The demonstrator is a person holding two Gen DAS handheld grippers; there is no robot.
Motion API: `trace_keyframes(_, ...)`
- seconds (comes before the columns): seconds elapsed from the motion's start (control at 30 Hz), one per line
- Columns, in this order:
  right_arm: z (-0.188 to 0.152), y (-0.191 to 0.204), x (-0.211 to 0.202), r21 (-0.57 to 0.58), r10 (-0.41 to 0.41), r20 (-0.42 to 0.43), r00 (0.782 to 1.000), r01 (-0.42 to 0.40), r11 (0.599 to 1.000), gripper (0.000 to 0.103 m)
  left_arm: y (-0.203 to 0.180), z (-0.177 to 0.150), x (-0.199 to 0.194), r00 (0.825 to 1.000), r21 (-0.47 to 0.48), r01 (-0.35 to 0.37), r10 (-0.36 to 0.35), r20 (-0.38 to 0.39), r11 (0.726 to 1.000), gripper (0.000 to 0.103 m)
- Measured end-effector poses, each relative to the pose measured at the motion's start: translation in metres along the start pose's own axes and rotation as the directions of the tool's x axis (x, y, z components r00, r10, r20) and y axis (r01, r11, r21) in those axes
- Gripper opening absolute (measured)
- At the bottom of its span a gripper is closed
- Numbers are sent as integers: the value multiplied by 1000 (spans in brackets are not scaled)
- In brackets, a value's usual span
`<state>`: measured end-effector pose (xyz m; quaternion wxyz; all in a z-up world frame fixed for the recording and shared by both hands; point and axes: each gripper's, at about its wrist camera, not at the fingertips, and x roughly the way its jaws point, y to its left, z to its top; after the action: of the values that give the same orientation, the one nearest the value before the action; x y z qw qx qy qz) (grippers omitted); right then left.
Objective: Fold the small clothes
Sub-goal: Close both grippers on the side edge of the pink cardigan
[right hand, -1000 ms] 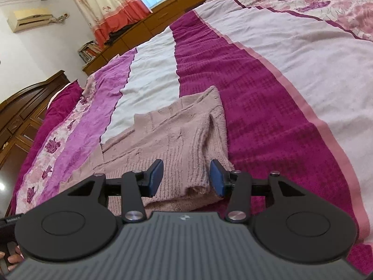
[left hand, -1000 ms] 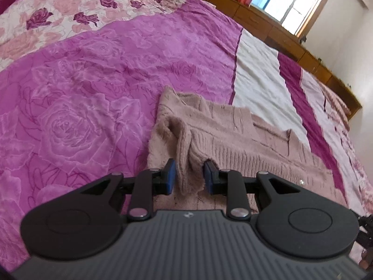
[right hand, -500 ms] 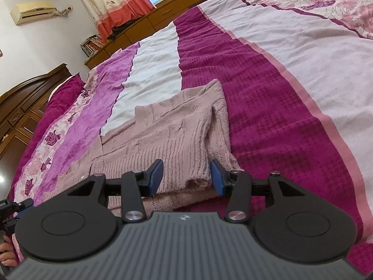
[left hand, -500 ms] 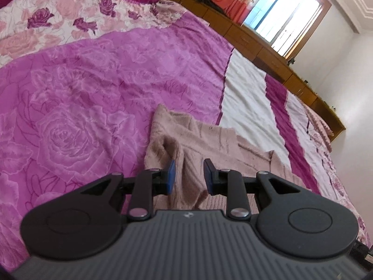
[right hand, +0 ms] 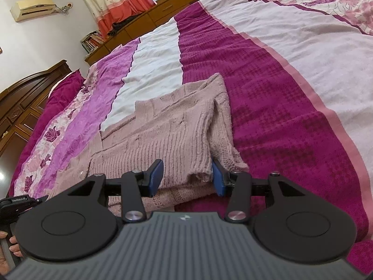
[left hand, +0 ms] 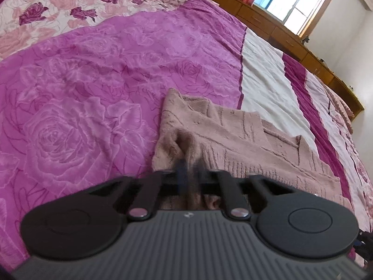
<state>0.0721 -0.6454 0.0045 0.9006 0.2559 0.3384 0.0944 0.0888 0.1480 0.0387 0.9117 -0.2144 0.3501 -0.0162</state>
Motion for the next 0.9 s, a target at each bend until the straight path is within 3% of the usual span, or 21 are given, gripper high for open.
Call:
trace_keyframes(0.2, 0, 0, 2, -11, 2, -3, 1000, -2, 1000, 53, 12, 10, -25, 997, -7, -11, 12, 82, 1000, 8)
trace_keyframes(0.43, 1, 1, 1, -19, 0, -5, 1000, 0, 1000, 53, 22, 13, -12, 1000, -16, -31, 31, 1, 999, 10)
trace_keyframes(0.63, 6, 3, -10, -35, 9, 6, 1000, -9, 999, 53, 17, 7, -22, 998, -39, 60, -62, -32, 997, 12)
trace_keyframes(0.9, 11, -1, -2, -22, 29, -32, 999, -30, 999, 53, 9, -7, -21, 994, 2, 74, -73, -84, 997, 12)
